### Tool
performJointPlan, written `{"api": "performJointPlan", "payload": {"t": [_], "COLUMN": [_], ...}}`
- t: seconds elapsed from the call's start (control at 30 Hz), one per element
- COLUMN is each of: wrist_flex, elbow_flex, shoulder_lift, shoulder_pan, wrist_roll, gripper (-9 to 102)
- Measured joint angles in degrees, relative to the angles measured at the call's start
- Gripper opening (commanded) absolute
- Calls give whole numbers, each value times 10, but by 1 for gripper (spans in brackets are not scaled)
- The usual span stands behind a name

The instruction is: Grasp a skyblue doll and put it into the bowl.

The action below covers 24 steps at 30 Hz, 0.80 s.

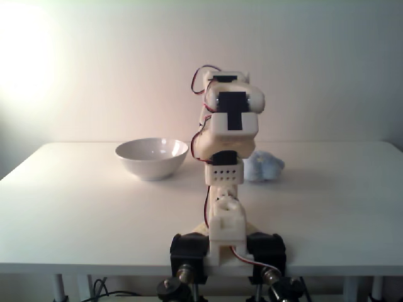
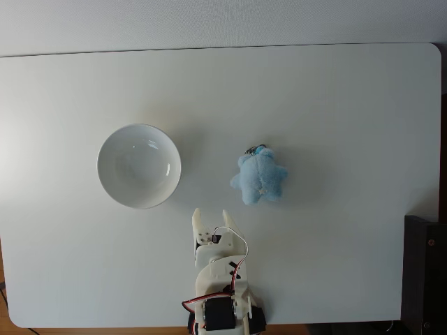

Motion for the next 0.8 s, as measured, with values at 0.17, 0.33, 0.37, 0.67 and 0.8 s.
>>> {"api": "performJointPlan", "payload": {"t": [0.17, 0.33, 0.37, 0.67, 0.8], "wrist_flex": [0, 1, 3, 95, 149], "elbow_flex": [0, 0, 0, -98, -165], "shoulder_lift": [0, 0, 0, -2, -4], "shoulder_pan": [0, 0, 0, 1, 0], "wrist_roll": [0, 0, 0, 0, -4], "gripper": [24, 24, 24, 24, 24]}}
